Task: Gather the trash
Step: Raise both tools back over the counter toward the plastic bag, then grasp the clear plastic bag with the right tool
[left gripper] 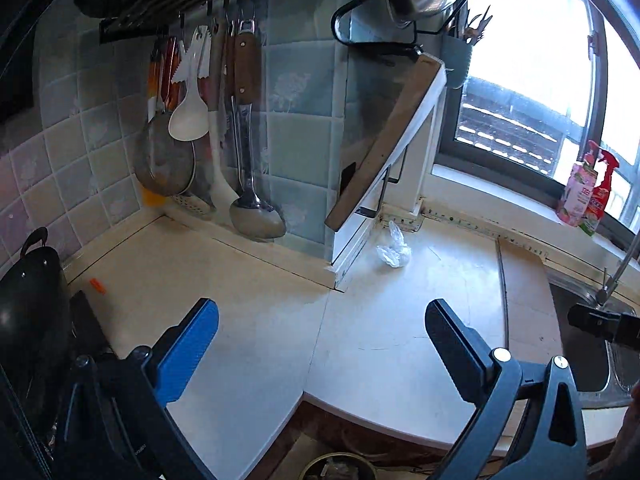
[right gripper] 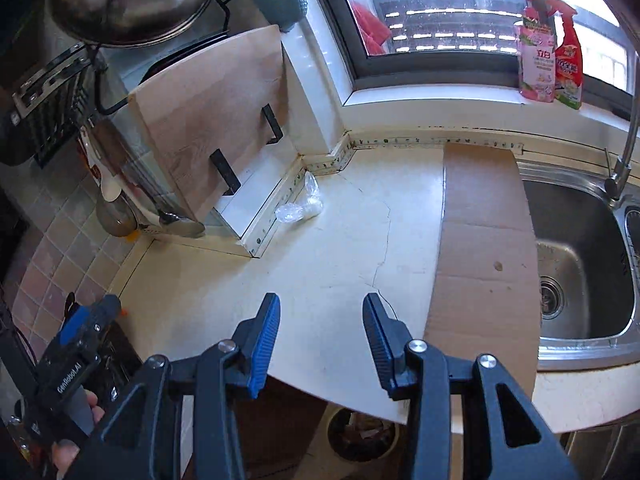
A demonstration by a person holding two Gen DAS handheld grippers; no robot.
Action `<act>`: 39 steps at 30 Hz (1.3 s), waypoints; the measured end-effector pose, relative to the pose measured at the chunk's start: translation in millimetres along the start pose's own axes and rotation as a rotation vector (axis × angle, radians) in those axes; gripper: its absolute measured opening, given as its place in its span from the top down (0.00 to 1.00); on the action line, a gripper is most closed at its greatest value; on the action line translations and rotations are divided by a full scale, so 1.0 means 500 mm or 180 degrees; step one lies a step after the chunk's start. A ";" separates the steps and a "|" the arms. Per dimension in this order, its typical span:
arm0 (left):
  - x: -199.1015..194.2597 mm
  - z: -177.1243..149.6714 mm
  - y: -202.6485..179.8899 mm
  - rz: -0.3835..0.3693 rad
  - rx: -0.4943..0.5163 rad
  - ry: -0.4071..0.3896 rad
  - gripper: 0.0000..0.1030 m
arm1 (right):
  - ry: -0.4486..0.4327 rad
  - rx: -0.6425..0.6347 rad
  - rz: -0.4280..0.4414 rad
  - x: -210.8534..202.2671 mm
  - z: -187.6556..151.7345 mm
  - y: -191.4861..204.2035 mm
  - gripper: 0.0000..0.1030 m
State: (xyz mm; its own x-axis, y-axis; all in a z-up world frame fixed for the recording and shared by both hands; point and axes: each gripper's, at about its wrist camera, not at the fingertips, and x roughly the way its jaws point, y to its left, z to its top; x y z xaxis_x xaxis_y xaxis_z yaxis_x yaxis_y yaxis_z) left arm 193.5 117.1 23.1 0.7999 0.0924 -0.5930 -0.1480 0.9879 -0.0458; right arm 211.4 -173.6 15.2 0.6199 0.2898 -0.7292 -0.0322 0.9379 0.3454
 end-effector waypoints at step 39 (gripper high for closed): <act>0.378 -0.049 0.093 0.1120 -0.0912 0.1020 0.01 | 0.1082 -0.0219 0.0592 0.739 0.238 0.067 0.75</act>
State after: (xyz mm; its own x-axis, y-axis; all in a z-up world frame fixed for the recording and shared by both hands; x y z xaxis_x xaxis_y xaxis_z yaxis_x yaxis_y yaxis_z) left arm 323.3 177.6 -110.8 0.4633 0.3239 -0.8249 -0.5622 0.8269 0.0089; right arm 532.9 -58.0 -172.4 0.3039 0.4918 -0.8160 -0.1790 0.8707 0.4581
